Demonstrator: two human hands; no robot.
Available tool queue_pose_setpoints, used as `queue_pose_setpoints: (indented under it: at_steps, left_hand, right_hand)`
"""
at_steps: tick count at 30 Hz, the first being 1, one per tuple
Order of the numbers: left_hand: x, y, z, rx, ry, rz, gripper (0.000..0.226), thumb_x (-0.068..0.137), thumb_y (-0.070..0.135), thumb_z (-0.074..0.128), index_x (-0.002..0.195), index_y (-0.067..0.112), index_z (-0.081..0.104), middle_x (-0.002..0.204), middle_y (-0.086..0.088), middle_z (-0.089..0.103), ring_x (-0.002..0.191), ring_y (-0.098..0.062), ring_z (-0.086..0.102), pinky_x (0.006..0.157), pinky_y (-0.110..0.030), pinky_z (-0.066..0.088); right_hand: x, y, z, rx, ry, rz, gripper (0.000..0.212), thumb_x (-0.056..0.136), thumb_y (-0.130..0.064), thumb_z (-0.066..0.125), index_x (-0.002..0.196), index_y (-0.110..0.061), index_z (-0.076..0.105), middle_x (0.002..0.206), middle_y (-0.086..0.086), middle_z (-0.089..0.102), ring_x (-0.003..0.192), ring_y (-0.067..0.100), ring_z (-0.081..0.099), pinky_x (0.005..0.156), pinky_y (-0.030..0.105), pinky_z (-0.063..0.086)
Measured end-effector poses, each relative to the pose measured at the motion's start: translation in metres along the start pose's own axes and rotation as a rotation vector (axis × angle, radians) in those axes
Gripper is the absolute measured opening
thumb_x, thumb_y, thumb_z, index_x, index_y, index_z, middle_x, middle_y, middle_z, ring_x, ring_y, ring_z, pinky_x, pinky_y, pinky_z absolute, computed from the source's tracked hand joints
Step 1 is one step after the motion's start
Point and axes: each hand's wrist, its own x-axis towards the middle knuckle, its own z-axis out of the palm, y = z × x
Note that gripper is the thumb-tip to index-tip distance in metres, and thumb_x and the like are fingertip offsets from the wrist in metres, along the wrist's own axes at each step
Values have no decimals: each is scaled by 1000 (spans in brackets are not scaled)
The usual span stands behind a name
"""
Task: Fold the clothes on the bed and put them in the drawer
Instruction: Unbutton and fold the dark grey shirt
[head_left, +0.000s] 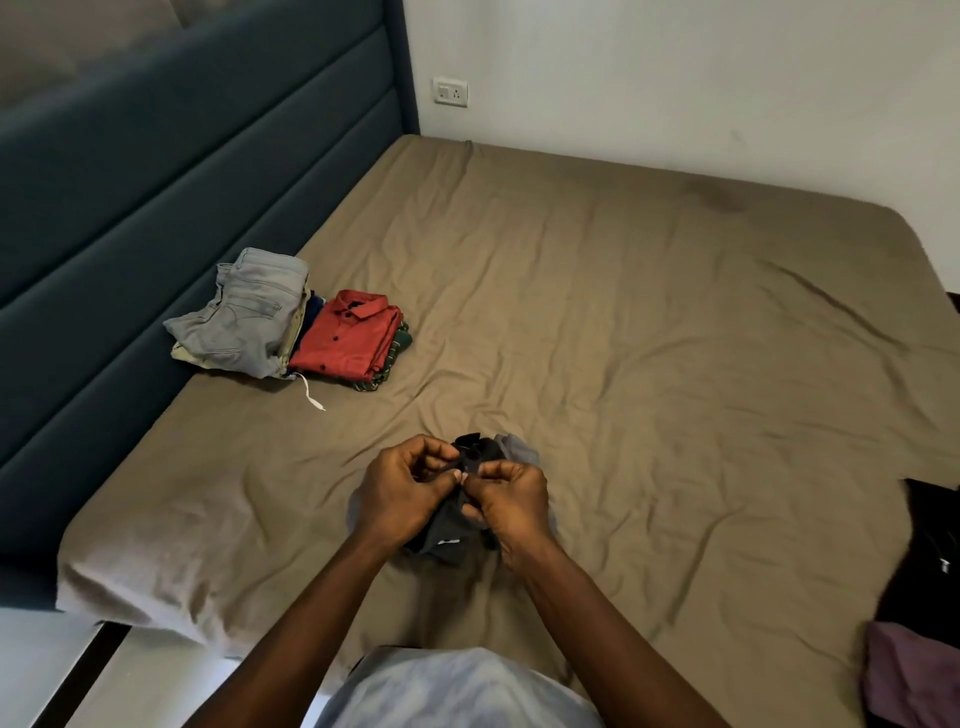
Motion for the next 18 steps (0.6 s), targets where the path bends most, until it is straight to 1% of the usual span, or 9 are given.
queue_pose_setpoints:
  at_steps: [2, 4, 7, 9, 12, 14, 15, 16, 18]
  left_hand:
    - [1, 1, -2, 72, -15, 32, 27, 76, 3, 83, 90, 23, 75, 77, 1, 74, 74, -17, 70, 73, -39, 60]
    - [3, 3, -5, 105, -35, 59, 27, 72, 12, 83, 92, 28, 74, 74, 4, 71, 69, -13, 68, 71, -41, 59]
    - [4, 7, -6, 157, -45, 58, 29, 66, 27, 77, 94, 34, 71, 70, 9, 68, 67, -10, 67, 70, -42, 58]
    - [3, 11, -4, 221, -20, 45, 28, 66, 32, 78, 92, 36, 68, 70, 14, 67, 67, -6, 66, 68, -39, 57]
    - [2, 17, 1, 310, 28, 39, 27, 69, 30, 83, 88, 34, 65, 70, 19, 67, 66, -1, 64, 66, -33, 54]
    - [0, 20, 5, 329, 47, 16, 26, 71, 26, 84, 89, 32, 67, 66, 15, 66, 65, 3, 63, 63, -24, 50]
    - [0, 21, 7, 338, 45, 4, 25, 72, 24, 84, 92, 30, 69, 64, 13, 66, 65, 4, 62, 61, -18, 47]
    - [0, 22, 7, 354, 28, -2, 26, 74, 22, 82, 97, 29, 72, 65, 13, 68, 66, 5, 62, 62, -16, 46]
    - [1, 25, 6, 389, -34, 7, 32, 79, 19, 79, 109, 28, 75, 68, 13, 72, 72, 2, 66, 72, -21, 53]
  right_hand:
    - [-3, -1, -1, 40, -38, 12, 15, 92, 1, 71, 80, -6, 65, 69, 7, 66, 62, 11, 67, 56, 26, 57]
    - [-5, -3, -5, 67, -76, 12, 20, 94, 3, 67, 77, -8, 64, 68, 6, 66, 61, 11, 67, 58, 26, 60]
    - [-8, -7, -9, 80, -105, 8, 14, 94, 3, 68, 84, -6, 66, 68, 4, 68, 62, 12, 67, 60, 26, 61]
    - [-9, -8, -10, 90, -116, -4, 7, 93, 2, 69, 90, -3, 66, 68, 3, 68, 62, 11, 67, 58, 25, 59]
    - [-9, -9, -11, 97, -109, -24, 5, 93, 4, 69, 97, 3, 69, 73, 6, 70, 60, 9, 69, 54, 22, 57]
    - [-9, -9, -12, 68, -96, -36, 7, 93, 4, 68, 100, 6, 70, 74, 8, 70, 58, 9, 68, 53, 21, 56]
    - [-9, -10, -14, 39, -94, -50, 6, 93, 3, 69, 98, 5, 71, 73, 8, 69, 57, 8, 67, 53, 21, 57]
    - [-9, -10, -16, 1, -92, -70, 3, 92, 2, 70, 94, 2, 72, 73, 8, 69, 57, 8, 67, 54, 22, 58]
    - [-8, -10, -20, -103, -80, -136, 8, 91, 1, 72, 87, -6, 74, 71, 5, 71, 60, 11, 67, 60, 26, 60]
